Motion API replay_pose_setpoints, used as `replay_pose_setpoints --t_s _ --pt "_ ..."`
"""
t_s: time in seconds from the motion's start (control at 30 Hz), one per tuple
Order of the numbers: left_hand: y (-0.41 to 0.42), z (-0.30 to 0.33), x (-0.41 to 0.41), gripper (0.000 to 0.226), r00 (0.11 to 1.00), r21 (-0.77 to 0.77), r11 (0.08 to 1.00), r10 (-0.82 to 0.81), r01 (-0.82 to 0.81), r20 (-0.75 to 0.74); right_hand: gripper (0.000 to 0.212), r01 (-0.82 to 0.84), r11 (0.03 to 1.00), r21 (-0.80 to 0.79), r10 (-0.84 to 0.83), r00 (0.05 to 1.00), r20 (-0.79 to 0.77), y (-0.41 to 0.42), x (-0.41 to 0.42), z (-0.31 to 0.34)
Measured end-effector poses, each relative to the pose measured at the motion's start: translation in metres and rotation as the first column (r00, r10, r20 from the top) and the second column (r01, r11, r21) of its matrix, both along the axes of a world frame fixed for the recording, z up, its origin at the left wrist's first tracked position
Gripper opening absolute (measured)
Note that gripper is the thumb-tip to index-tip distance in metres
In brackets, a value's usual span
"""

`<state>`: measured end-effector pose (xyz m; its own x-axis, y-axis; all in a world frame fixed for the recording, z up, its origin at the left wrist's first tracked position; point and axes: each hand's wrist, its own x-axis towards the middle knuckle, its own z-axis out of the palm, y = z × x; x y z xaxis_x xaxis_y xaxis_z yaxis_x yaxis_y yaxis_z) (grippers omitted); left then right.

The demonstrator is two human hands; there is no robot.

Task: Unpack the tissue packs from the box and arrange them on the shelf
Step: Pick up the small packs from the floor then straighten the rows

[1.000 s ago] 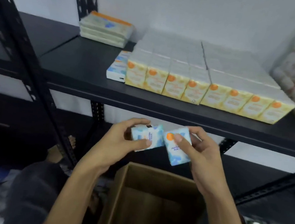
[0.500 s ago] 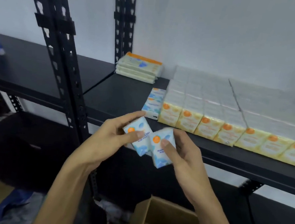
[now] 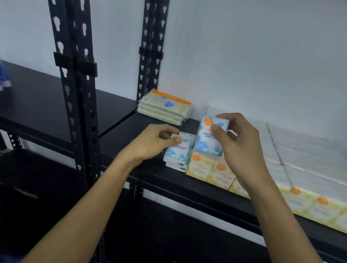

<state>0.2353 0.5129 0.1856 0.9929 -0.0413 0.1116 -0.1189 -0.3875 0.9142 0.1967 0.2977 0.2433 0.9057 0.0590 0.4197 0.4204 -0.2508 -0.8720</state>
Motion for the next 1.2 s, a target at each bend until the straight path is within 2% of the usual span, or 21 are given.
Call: replay_pose_setpoints --t_s 0.1,0.2,0.27,0.37,0.47,0.57,0.63,0.7,0.83,0.93,1.03,1.2 --pt "-0.009 -0.017 0.004 0.042 0.995 -0.02 0.996 0.092 -0.092 0.025 0.015 0.064 0.976 -0.207 -0.076 0.996 -0.054 -0.012 0.03 -0.002" --pt "-0.012 -0.028 0.001 0.039 0.958 -0.037 0.968 0.252 -0.25 0.136 0.022 0.029 0.932 -0.361 -0.072 0.992 -0.105 -0.018 0.051 -0.001" --pt "-0.015 -0.028 0.002 0.04 0.944 -0.003 0.956 0.291 -0.294 0.153 0.026 0.002 0.884 -0.467 -0.065 0.991 -0.118 -0.018 0.062 0.002" --pt "-0.018 -0.026 0.003 0.041 0.948 0.039 0.959 0.272 -0.282 0.165 0.025 -0.093 0.897 -0.432 0.0 0.977 -0.212 -0.01 0.082 0.006" --pt "-0.017 -0.028 0.0 0.042 0.945 0.031 0.958 0.274 -0.284 0.18 0.029 -0.067 0.893 -0.445 -0.016 0.983 -0.18 0.005 0.109 0.005" --pt "-0.017 -0.031 -0.002 0.028 0.941 0.015 0.957 0.283 -0.29 0.188 0.035 -0.033 0.838 -0.545 -0.025 0.995 -0.1 0.026 0.129 0.005" --pt "-0.017 -0.032 -0.002 0.019 0.942 0.002 0.959 0.279 -0.284 0.187 0.03 -0.053 0.813 -0.579 0.006 0.997 -0.083 0.036 0.138 0.0" --pt "-0.016 -0.032 -0.003 0.019 0.944 -0.013 0.96 0.276 -0.279 0.182 0.026 -0.066 0.771 -0.633 0.021 0.997 -0.079 0.041 0.145 -0.011" --pt "-0.016 -0.033 -0.002 0.018 0.942 -0.035 0.958 0.287 -0.286 0.172 0.033 -0.036 0.669 -0.742 -0.022 0.997 -0.068 0.041 0.154 -0.023" --pt "-0.015 -0.033 0.0 0.025 0.941 -0.054 0.957 0.29 -0.285 0.172 0.02 -0.056 0.605 -0.794 -0.013 0.997 -0.081 0.039 0.158 -0.026" --pt "-0.014 -0.033 0.002 0.032 0.947 -0.054 0.961 0.277 -0.272 0.163 0.017 -0.08 0.621 -0.78 0.019 0.996 -0.087 0.038 0.158 -0.026" --pt "-0.013 -0.034 0.001 0.029 0.957 -0.053 0.969 0.247 -0.242 0.149 0.017 -0.105 0.653 -0.75 0.032 0.993 -0.111 0.034 0.154 -0.023"
